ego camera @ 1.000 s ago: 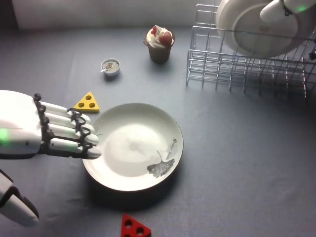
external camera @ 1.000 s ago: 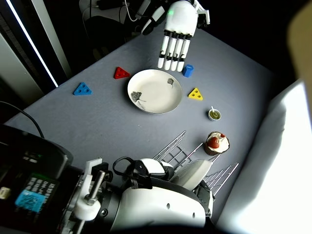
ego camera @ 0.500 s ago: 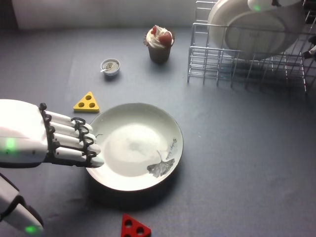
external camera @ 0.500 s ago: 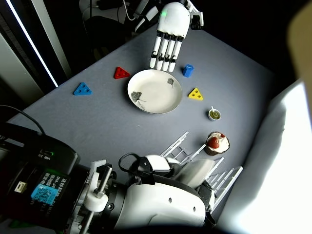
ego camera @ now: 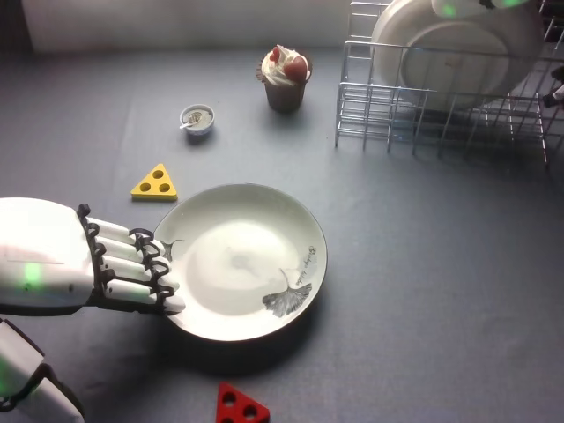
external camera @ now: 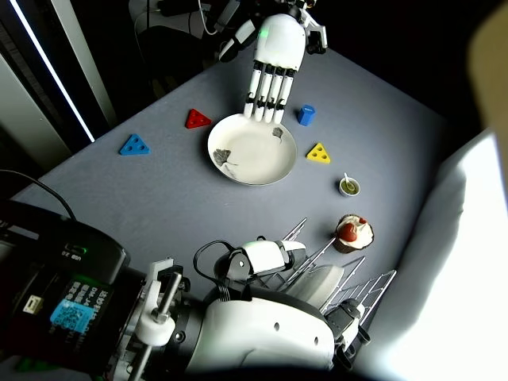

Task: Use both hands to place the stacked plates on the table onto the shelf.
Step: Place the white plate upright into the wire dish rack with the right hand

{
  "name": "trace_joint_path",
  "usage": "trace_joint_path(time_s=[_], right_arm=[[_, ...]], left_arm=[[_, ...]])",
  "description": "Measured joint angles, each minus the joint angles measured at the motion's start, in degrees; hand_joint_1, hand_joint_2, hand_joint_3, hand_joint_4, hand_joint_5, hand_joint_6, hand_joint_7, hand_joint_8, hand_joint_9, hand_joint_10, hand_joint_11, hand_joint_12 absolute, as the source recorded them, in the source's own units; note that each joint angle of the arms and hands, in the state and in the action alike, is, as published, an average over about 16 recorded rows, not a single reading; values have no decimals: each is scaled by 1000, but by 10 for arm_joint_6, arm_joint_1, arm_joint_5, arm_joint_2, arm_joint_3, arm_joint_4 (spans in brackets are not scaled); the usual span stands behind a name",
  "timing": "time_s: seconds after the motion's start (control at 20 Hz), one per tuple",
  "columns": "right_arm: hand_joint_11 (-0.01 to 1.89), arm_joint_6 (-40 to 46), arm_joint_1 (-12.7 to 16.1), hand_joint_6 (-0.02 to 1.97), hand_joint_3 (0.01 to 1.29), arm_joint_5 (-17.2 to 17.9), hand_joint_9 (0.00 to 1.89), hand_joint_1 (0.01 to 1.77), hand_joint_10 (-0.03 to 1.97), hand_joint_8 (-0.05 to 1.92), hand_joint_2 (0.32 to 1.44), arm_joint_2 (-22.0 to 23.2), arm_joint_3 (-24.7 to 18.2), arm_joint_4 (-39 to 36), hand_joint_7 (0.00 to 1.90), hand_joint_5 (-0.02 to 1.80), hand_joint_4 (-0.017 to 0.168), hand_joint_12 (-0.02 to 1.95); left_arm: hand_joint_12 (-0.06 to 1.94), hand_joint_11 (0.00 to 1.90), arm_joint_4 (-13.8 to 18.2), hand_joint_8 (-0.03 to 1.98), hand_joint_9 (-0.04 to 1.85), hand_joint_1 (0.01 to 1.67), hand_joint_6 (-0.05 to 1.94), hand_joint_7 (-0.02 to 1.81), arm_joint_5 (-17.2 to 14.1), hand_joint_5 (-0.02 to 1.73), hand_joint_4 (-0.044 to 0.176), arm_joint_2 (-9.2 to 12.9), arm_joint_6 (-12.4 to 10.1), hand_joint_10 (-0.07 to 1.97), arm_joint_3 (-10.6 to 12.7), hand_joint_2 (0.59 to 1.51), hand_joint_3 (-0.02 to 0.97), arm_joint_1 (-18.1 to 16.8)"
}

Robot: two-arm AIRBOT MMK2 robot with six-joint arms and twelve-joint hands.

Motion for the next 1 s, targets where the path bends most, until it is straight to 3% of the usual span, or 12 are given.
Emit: trace_joint_path(time_s=[0.3,0.55,1.0], right_arm=[[803,6,-4,11,18,38,753,980,-5,7,936,6,-11,-44,716,659,-2,194],[663,16,-11,10,19,91,642,925,-5,7,926,11,-22,-106,644,605,-1,113],[528,70,-27,10,19,231,520,863,-6,7,907,26,-59,-341,543,522,2,43]], left_arm=[[3,167,-11,11,166,118,12,161,9,134,-1,-8,0,7,0,950,-7,11],[-1,159,-19,10,163,118,7,159,13,126,-3,-13,0,6,0,954,-6,18],[-10,142,-49,5,156,123,-6,159,22,120,-4,-18,1,-3,-3,950,-6,48]])
